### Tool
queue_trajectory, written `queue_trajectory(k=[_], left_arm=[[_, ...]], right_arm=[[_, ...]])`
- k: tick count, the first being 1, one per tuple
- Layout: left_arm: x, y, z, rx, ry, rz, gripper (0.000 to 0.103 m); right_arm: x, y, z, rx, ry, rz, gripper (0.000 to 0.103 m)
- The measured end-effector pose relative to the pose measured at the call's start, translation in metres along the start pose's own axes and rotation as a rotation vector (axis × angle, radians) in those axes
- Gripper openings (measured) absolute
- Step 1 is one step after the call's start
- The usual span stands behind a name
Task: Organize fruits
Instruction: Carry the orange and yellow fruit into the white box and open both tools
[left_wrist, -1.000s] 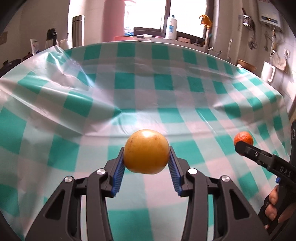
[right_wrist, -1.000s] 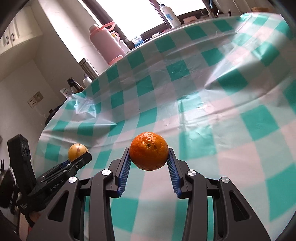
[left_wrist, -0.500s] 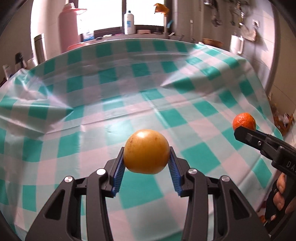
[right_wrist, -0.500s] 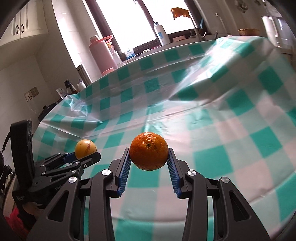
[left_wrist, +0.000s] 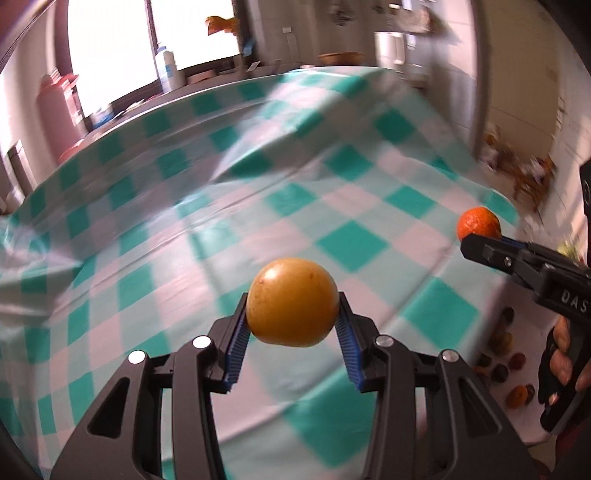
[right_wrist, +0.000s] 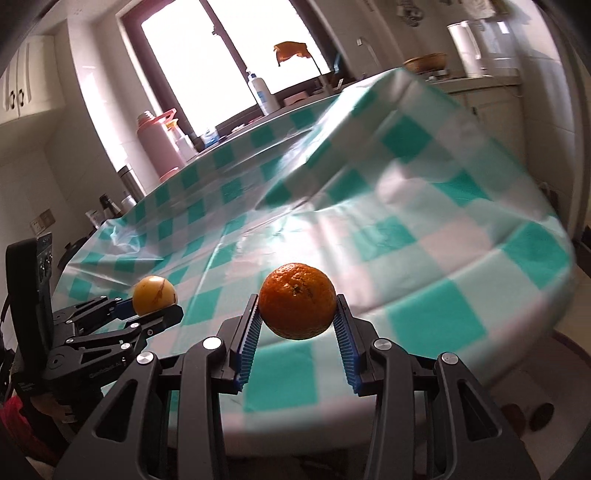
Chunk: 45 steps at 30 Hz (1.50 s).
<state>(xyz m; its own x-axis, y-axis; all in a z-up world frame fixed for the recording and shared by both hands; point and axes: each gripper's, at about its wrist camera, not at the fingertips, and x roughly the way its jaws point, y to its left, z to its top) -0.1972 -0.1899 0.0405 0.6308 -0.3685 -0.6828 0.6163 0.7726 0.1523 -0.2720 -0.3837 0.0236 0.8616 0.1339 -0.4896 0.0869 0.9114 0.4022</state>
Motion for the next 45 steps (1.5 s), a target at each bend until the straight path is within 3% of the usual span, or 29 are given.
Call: queue_trajectory(k=[7, 12, 21, 27, 29, 32, 37, 41, 45], left_arm=[[-0.004, -0.083, 0.007, 0.165, -0.010, -0.111, 0.044], [-0.007, -0.134, 0.001, 0.269, 0.001, -0.214, 0.044], [0.013, -0.224, -0.035, 0.504, 0.080, -0.433, 0.044], [0.065, -0.277, -0.068, 0.635, 0.211, -0.527, 0.044], [0.078, -0.292, -0.084, 0.701, 0.245, -0.546, 0.044], [0.096, -0.310, -0.109, 0.778, 0.330, -0.574, 0.044], [0.112, -0.326, -0.135, 0.844, 0.423, -0.572, 0.044], [0.108, -0.323, -0.138, 0.851, 0.393, -0.550, 0.046], [0.096, -0.310, -0.130, 0.801, 0.307, -0.522, 0.055]], right_arm=[[-0.046, -0.059, -0.018, 0.089, -0.032, -0.123, 0.040], [-0.061, -0.093, -0.037, 0.137, -0.003, -0.241, 0.040], [-0.063, -0.166, -0.101, 0.234, 0.231, -0.540, 0.040], [-0.045, -0.203, -0.132, 0.296, 0.409, -0.662, 0.040], [-0.045, -0.211, -0.134, 0.322, 0.419, -0.653, 0.040], [-0.037, -0.218, -0.135, 0.280, 0.476, -0.724, 0.040], [-0.023, -0.227, -0.144, 0.282, 0.557, -0.675, 0.040], [-0.023, -0.235, -0.146, 0.312, 0.569, -0.673, 0.041], [-0.033, -0.236, -0.144, 0.348, 0.525, -0.658, 0.061]])
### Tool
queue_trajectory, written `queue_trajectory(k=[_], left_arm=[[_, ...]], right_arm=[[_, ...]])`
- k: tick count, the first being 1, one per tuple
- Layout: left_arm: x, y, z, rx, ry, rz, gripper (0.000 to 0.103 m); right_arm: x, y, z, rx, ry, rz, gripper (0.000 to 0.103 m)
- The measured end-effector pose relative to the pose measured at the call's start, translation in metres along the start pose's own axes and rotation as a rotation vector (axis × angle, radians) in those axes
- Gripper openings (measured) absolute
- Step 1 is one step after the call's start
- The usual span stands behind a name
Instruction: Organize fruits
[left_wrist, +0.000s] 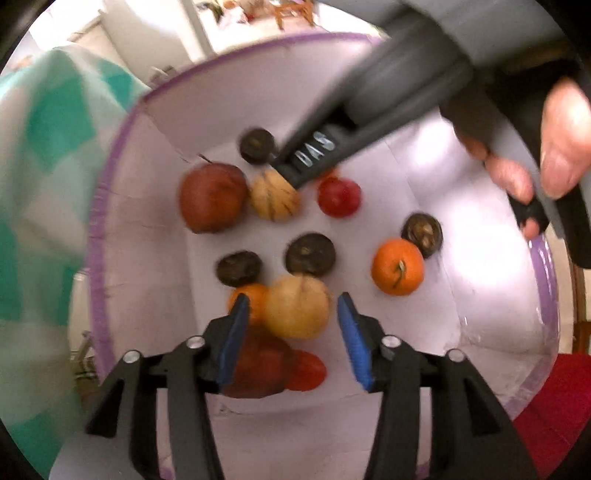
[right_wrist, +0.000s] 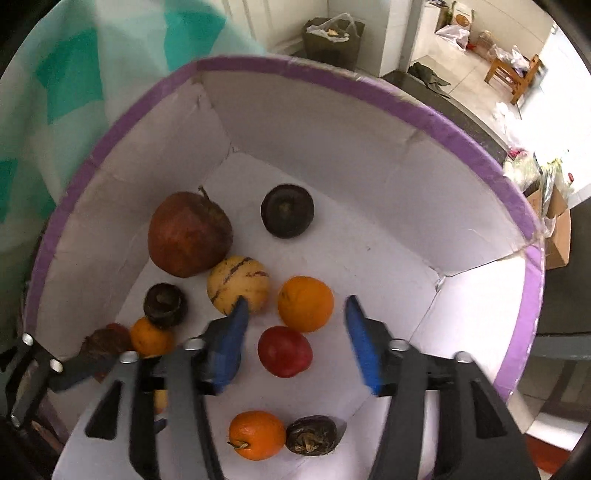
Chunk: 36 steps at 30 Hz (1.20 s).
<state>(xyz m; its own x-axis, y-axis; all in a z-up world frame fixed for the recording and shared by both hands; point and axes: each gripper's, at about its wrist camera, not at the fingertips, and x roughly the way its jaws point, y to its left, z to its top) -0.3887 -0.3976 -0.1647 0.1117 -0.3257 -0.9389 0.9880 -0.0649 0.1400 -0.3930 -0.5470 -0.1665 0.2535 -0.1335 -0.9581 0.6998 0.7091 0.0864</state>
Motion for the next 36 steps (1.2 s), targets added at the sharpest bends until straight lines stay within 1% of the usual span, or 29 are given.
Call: queue_trajectory(k=[2, 3, 4, 5, 6, 7, 8, 9, 10, 13, 15, 17, 20, 25, 36], left_arm=[[-0.010, 0.008, -0.001, -0.027, -0.030, 0.017, 0.058], [-0.017, 0.013, -0.003, -0.050, -0.044, 0.032, 0.058], [-0.022, 0.016, -0.004, -0.066, -0.054, 0.051, 0.062], [-0.029, 0.021, -0.005, -0.084, -0.071, 0.073, 0.070], [-0.038, 0.027, -0.007, -0.112, -0.088, 0.104, 0.075], [-0.044, 0.031, -0.009, -0.130, -0.089, 0.129, 0.081], [-0.049, 0.035, -0.010, -0.150, -0.085, 0.155, 0.082], [-0.052, 0.036, -0.012, -0.165, -0.080, 0.167, 0.083], [-0.057, 0.040, -0.014, -0.181, -0.077, 0.143, 0.088], [-0.061, 0.047, -0.019, -0.198, -0.080, 0.047, 0.088], [-0.063, 0.037, -0.020, -0.181, -0.082, 0.036, 0.088], [-0.066, 0.030, -0.021, -0.168, -0.085, 0.031, 0.088], [-0.065, 0.025, -0.022, -0.161, -0.084, 0.024, 0.088], [-0.062, 0.027, -0.023, -0.179, -0.074, 0.025, 0.088], [-0.065, 0.029, -0.026, -0.178, -0.071, 0.028, 0.088]], right_arm=[[-0.005, -0.004, -0.001, 0.014, -0.026, 0.019, 0.068], [-0.008, -0.005, -0.001, 0.020, -0.037, 0.021, 0.074], [-0.014, -0.007, -0.002, 0.029, -0.059, 0.022, 0.078], [-0.019, -0.009, -0.003, 0.032, -0.072, 0.024, 0.079], [-0.023, -0.011, -0.002, 0.036, -0.085, 0.029, 0.079], [-0.029, -0.013, -0.003, 0.046, -0.099, 0.022, 0.084], [-0.034, -0.015, -0.004, 0.060, -0.110, -0.003, 0.087], [-0.040, -0.017, -0.005, 0.076, -0.122, -0.036, 0.087], [-0.045, -0.017, -0.008, 0.085, -0.128, -0.062, 0.087], [-0.053, -0.014, -0.014, 0.080, -0.108, -0.074, 0.087], [-0.054, -0.010, -0.018, 0.075, -0.094, -0.099, 0.087], [-0.055, -0.002, -0.020, 0.061, -0.091, -0.106, 0.086], [-0.057, 0.000, -0.017, 0.048, -0.095, -0.105, 0.086], [-0.058, 0.008, -0.008, 0.031, -0.115, -0.100, 0.086], [-0.054, 0.019, -0.007, 0.003, -0.102, -0.087, 0.086]])
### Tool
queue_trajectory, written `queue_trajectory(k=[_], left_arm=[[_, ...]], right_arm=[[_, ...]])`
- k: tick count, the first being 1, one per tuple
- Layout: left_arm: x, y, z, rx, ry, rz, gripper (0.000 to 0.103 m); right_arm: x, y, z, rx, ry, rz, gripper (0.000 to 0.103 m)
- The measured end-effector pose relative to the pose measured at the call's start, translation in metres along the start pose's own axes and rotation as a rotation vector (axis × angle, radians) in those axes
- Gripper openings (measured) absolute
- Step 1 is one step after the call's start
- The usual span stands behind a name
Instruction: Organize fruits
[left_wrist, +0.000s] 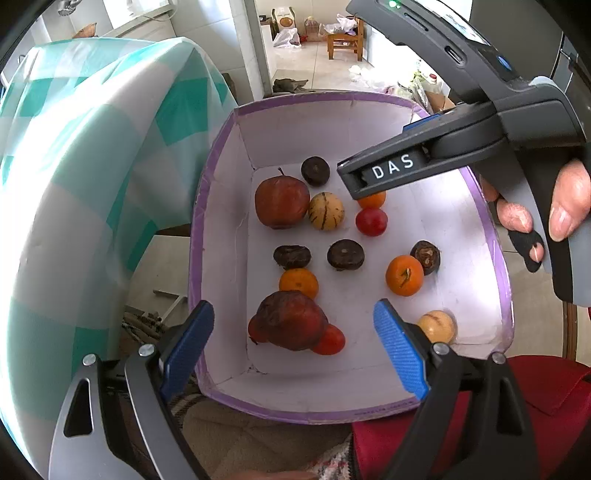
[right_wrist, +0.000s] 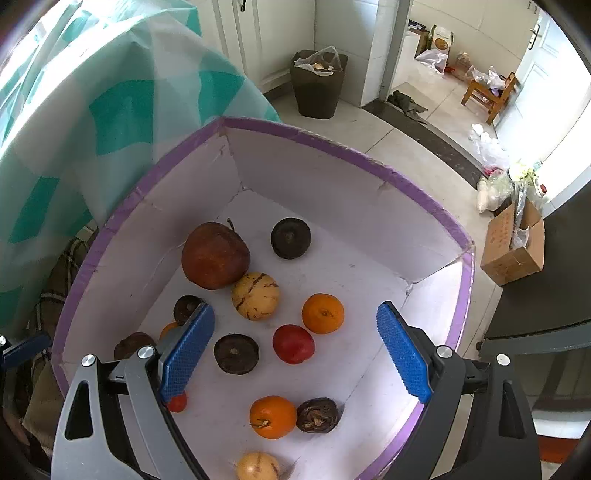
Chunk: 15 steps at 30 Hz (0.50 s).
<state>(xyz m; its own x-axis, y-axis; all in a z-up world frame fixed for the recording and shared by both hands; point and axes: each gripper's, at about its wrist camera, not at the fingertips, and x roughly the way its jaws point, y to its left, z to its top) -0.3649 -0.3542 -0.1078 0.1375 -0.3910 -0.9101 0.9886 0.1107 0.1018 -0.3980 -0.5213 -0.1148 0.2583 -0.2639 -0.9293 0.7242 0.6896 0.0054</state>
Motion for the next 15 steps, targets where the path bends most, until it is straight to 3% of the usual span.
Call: queue_trajectory(k=[15], left_arm=[[0.0030, 0.0018, -0.0021, -0.003, 0.012, 0.000, 0.088]], right_arm=[[0.0070, 0.0061, -0.0005, -0.005, 0.013, 0.011, 0.086]])
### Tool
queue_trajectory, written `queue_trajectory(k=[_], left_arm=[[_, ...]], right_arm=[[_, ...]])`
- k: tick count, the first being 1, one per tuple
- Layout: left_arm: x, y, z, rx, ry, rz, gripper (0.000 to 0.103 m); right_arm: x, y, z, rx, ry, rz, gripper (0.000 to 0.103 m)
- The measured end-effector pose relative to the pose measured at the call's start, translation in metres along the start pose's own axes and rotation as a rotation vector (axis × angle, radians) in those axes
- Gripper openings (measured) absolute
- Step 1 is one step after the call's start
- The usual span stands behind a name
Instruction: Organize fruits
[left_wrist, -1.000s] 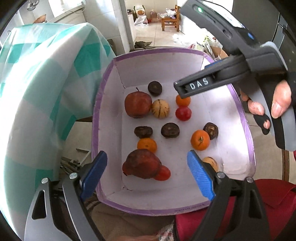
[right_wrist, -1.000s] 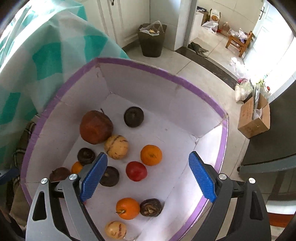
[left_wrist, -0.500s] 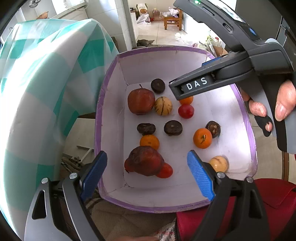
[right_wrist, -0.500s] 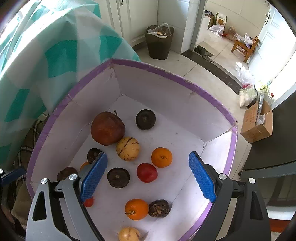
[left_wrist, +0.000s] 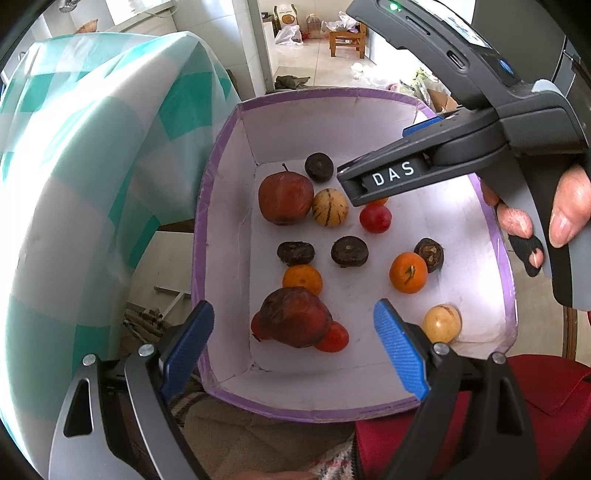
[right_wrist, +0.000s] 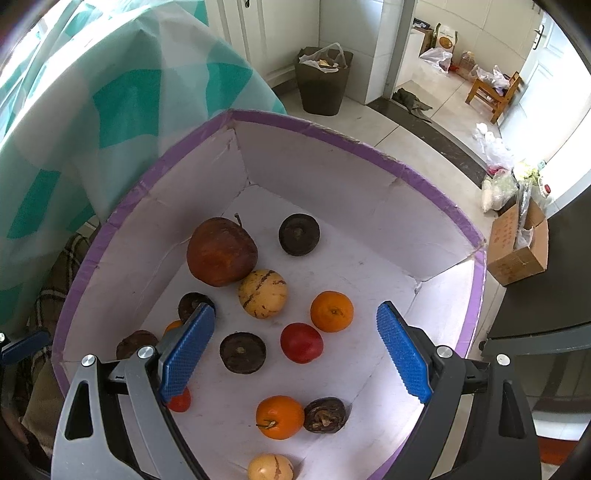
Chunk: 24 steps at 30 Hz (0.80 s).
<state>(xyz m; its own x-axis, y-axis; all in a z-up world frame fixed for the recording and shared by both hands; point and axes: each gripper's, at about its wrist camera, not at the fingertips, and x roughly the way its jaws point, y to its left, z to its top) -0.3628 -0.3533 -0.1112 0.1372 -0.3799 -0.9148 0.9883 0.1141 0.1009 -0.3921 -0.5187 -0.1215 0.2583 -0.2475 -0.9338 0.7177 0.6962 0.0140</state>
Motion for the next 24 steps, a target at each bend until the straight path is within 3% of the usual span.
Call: queue_trajectory(k=[24], left_arm=[[0.004, 0.002, -0.003, -0.009, 0.021, -0.003, 0.090]], right_arm=[[0.014, 0.007, -0.006, -0.005, 0.029, 0.013, 0.086]])
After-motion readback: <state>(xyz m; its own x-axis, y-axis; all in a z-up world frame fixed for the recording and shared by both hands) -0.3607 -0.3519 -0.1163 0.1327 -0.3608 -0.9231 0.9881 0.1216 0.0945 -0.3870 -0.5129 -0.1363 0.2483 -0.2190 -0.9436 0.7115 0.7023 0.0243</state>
